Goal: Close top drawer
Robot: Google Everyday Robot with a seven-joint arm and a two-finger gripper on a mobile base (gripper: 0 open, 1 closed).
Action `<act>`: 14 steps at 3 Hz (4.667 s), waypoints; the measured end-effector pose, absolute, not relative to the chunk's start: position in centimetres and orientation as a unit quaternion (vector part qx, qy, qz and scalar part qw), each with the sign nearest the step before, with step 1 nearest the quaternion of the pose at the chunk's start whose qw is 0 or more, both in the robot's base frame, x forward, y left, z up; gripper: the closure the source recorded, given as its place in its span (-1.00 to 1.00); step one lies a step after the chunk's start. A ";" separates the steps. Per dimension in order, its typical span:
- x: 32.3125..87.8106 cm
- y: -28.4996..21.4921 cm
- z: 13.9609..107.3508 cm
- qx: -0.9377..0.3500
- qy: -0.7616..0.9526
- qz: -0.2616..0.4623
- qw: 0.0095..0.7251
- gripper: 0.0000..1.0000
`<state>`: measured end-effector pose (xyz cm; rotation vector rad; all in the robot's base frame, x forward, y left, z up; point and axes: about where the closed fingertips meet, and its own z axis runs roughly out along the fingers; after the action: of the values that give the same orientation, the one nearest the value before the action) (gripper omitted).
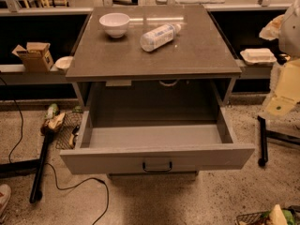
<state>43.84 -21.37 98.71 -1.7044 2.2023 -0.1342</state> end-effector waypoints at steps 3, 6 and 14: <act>41.2 -21.5 86.8 -0.648 0.755 0.002 0.100 -1.00; 36.4 -20.6 71.5 -0.666 0.735 0.124 0.043 -1.00; 44.5 -22.0 62.9 -0.669 0.727 0.054 0.149 -0.21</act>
Offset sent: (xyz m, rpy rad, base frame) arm -0.0278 -0.0079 -0.1495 -0.1288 0.2437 0.1459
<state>44.50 -22.00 62.86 -1.9213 2.0879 0.1556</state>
